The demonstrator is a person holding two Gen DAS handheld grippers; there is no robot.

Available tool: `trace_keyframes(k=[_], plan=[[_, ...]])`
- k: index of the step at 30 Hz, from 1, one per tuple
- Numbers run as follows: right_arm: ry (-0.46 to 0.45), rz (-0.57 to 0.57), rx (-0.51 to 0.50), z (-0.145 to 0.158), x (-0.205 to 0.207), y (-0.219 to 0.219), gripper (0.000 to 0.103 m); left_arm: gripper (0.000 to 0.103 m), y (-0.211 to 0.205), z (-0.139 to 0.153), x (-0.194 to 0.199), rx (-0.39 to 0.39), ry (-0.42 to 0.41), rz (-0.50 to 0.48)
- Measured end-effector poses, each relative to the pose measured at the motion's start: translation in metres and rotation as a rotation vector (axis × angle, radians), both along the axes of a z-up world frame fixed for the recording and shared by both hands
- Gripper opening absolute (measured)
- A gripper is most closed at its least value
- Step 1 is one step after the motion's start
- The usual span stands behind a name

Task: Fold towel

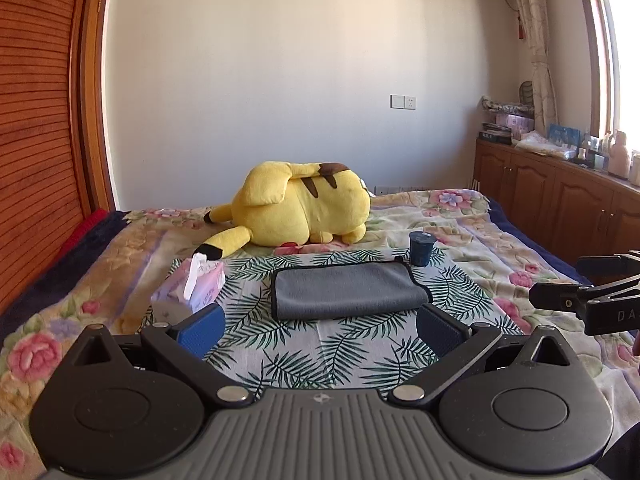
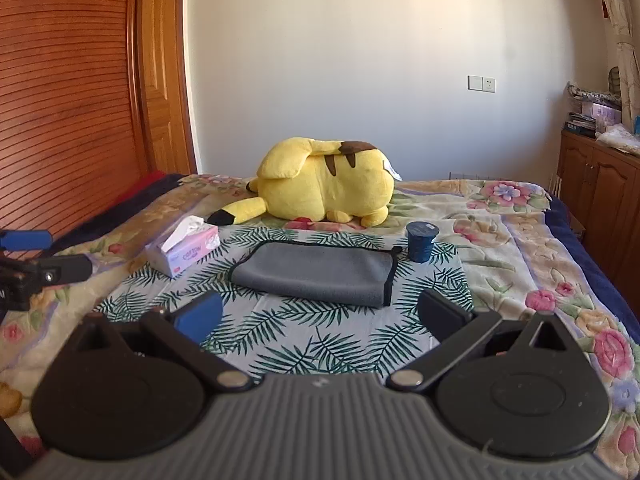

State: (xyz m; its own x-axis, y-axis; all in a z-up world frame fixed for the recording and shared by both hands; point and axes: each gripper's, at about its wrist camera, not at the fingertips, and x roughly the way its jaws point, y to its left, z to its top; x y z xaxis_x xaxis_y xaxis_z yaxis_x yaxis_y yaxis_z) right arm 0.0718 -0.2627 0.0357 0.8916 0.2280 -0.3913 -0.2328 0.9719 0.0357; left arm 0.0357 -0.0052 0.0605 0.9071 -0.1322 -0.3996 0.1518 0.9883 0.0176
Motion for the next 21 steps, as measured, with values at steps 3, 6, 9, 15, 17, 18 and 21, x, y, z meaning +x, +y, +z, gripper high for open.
trace_keyframes(k=[3, 6, 9, 15, 17, 18, 21], plan=[[0.002, 0.005, 0.001, -0.004, -0.004, 0.003, 0.103, 0.087, -0.001, -0.01, -0.003, 0.003, 0.008, -0.001], [0.005, 0.0, 0.003, -0.009, -0.007, 0.006, 0.103, 0.087, -0.001, -0.018, -0.006, 0.007, 0.014, 0.003], [0.005, 0.001, 0.003, -0.014, -0.011, 0.008, 0.103, 0.087, -0.001, -0.025, -0.008, 0.006, 0.015, 0.012], [0.015, 0.004, -0.004, -0.025, -0.017, 0.013, 0.103, 0.087, 0.003, -0.041, -0.013, 0.008, 0.033, 0.035], [0.018, 0.003, -0.003, -0.029, -0.019, 0.014, 0.103, 0.087, 0.006, -0.047, -0.015, -0.002, 0.041, 0.041], [0.021, 0.004, 0.0, -0.031, -0.02, 0.014, 0.103, 0.087, 0.007, -0.049, -0.016, -0.004, 0.043, 0.044], [0.023, 0.007, -0.009, -0.037, -0.023, 0.016, 0.103, 0.087, 0.007, -0.057, -0.018, 0.005, 0.052, 0.053]])
